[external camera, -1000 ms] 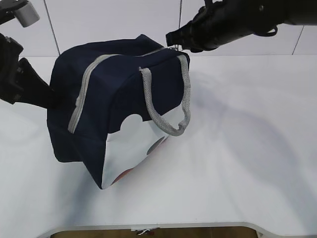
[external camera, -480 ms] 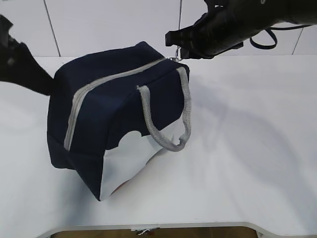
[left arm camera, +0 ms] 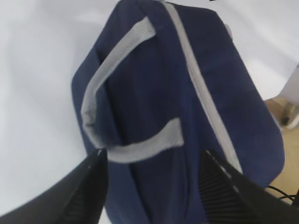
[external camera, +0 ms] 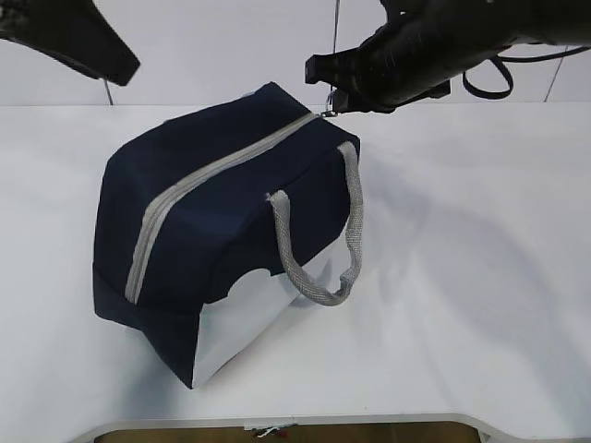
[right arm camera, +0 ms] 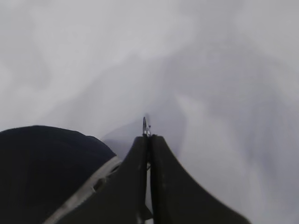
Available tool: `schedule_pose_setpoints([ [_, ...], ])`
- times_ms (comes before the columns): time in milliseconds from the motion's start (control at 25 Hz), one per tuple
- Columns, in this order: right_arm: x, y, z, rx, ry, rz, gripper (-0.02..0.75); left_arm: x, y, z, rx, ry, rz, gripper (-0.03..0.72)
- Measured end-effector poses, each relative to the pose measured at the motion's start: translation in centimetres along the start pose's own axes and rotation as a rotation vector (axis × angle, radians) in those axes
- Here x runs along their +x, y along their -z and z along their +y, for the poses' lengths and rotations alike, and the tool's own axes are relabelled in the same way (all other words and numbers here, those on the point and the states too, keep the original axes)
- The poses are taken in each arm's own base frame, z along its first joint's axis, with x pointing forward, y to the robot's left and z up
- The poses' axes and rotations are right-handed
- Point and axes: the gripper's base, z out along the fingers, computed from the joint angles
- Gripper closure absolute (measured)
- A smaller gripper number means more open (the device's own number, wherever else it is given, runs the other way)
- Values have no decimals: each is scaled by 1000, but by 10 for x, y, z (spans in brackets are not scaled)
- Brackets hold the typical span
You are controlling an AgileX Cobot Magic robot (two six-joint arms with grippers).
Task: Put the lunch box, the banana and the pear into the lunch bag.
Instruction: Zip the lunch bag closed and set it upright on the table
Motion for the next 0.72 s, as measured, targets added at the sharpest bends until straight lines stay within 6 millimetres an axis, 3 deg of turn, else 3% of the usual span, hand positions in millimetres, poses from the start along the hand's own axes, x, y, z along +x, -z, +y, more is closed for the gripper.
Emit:
schedule_pose_setpoints([
  [280, 0, 0, 1, -14, -28, 5, 725, -20, -54, -2, 83, -31, 76, 220],
  [400, 0, 0, 2, -18, -36, 5, 726, -25, -71, 0, 100, -33, 99, 181],
  [560, 1, 0, 2, -20, -40, 8, 726, -31, -80, -3, 111, -47, 104, 115],
  [720, 1, 0, 3, -28, -57, 9, 725, -34, -90, 1, 107, -41, 97, 104],
])
